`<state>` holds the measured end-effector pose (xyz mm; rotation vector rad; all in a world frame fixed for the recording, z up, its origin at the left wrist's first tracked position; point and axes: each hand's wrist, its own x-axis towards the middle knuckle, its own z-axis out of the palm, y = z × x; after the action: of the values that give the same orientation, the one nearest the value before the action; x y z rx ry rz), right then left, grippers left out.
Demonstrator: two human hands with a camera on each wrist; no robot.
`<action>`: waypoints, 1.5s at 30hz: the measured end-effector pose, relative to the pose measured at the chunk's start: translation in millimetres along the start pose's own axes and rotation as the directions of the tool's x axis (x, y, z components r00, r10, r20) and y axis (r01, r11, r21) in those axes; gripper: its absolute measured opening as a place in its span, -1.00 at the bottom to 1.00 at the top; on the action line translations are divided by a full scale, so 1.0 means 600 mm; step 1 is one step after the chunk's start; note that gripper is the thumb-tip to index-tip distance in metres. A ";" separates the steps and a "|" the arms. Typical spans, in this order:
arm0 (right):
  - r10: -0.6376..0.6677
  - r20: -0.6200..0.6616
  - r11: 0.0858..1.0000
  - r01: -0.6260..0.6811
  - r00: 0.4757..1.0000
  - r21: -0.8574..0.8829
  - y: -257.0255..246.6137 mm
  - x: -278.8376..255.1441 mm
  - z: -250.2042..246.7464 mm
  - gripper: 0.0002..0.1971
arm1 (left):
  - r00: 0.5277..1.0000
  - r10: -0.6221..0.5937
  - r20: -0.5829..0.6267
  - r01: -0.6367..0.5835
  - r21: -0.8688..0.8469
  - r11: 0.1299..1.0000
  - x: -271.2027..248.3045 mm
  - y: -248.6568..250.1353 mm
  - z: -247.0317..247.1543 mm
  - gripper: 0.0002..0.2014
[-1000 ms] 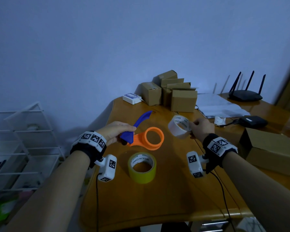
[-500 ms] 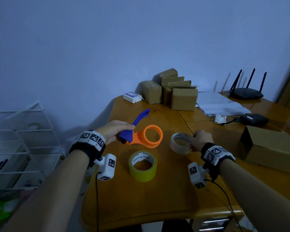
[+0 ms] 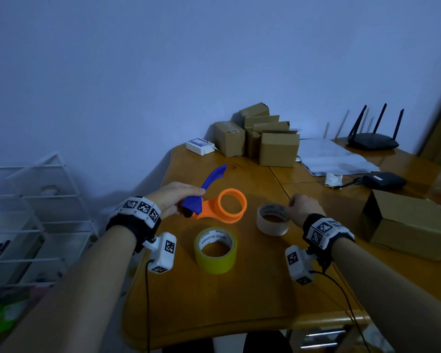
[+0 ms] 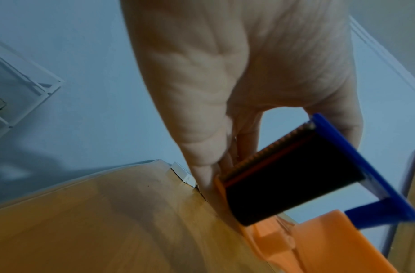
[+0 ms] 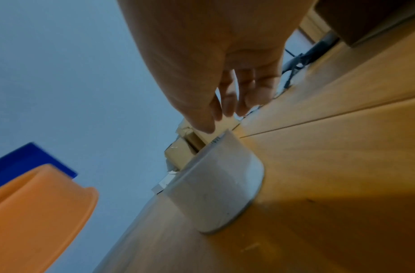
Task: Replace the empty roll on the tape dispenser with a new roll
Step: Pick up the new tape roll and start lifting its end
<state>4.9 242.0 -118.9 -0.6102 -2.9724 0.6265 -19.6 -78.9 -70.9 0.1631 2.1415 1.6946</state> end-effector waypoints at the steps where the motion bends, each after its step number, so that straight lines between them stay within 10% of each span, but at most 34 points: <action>1: -0.034 -0.028 0.999 0.034 0.999 0.000 -0.004 0.001 -0.003 -0.72 | 1.000 0.002 -0.002 -0.002 -0.003 1.000 0.001 0.001 0.001 -0.57; 8: -0.417 0.203 0.903 0.429 0.886 -0.016 -0.091 -0.031 -0.010 -0.72 | 0.999 0.030 -0.042 -0.031 -0.018 0.999 0.007 0.005 0.005 -0.56; 15: -0.407 0.599 0.852 0.523 0.689 -0.023 -0.157 -0.093 0.024 -0.55 | 0.991 0.037 -0.127 -0.044 -0.049 0.998 0.011 0.005 -0.003 -0.59; 29: -0.418 0.584 0.837 0.544 0.696 -0.049 -0.167 -0.097 0.028 -0.61 | 0.957 -0.214 -0.194 0.217 -0.006 0.976 0.020 -0.018 -0.013 -0.56; 45: -0.470 0.275 0.882 0.437 0.839 0.174 -0.148 -0.061 -0.015 -0.57 | 0.942 -0.273 -0.195 0.288 0.056 0.956 0.036 -0.047 0.034 -0.48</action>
<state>7.2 156.7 -74.1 0.2354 -3.1541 0.8864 -27.1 -60.8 -106.7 -0.2771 2.2435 1.5060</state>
